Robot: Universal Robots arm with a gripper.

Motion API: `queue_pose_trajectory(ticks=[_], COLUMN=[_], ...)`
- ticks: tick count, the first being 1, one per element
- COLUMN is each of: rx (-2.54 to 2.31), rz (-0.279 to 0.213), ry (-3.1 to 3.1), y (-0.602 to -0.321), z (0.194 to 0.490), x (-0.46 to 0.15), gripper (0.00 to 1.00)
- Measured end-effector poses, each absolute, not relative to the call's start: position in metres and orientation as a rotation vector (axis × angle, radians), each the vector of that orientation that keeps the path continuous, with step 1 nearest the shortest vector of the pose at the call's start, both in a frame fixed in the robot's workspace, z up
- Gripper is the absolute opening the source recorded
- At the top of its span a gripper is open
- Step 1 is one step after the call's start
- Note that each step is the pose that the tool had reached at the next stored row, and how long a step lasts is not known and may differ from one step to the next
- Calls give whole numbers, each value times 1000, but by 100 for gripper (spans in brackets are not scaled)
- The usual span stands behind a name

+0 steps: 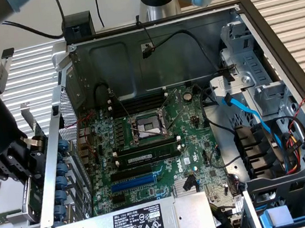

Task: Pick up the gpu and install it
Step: 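Pick up the gpu and move the gpu toward the slot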

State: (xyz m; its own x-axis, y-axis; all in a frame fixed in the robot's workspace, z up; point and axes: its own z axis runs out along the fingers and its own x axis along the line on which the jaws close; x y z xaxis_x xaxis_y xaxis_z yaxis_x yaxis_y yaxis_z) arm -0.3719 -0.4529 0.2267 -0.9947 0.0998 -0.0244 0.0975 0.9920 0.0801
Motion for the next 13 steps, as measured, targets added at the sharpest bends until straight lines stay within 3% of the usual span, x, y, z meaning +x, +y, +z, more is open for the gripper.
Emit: queue_pose_trajectory(ticks=[13], rx=[154], rz=[123], ry=[3107], y=[-453], z=[257], x=[-372], gripper=[28])
